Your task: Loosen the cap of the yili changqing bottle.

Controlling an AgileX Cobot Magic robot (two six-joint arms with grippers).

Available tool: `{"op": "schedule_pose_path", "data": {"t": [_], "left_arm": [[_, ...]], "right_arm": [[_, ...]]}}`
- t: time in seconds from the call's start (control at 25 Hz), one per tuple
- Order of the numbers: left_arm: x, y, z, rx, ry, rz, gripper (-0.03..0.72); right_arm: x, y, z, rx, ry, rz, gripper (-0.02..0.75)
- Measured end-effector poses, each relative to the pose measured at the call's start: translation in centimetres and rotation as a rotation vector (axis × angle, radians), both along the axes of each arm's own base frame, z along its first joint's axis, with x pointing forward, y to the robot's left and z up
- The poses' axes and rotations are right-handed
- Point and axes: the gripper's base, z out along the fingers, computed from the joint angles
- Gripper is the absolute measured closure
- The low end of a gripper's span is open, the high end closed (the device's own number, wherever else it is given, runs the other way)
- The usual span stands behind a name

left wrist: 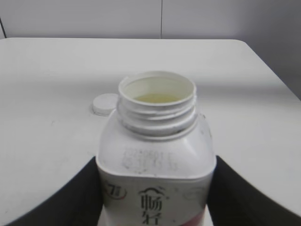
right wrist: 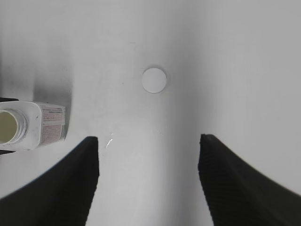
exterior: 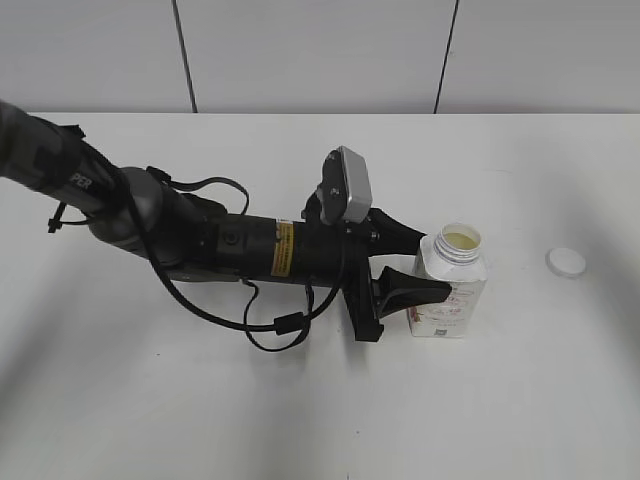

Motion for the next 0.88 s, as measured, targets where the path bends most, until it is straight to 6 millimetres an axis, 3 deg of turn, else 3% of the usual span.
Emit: {"op": "schedule_pose_path", "data": {"t": [0.88], "left_arm": [[-0.07,0.00,-0.02,0.003,-0.005,-0.011,0.284]], "right_arm": [[0.00,0.00,0.00,0.000,0.000,0.000,0.216]]}}
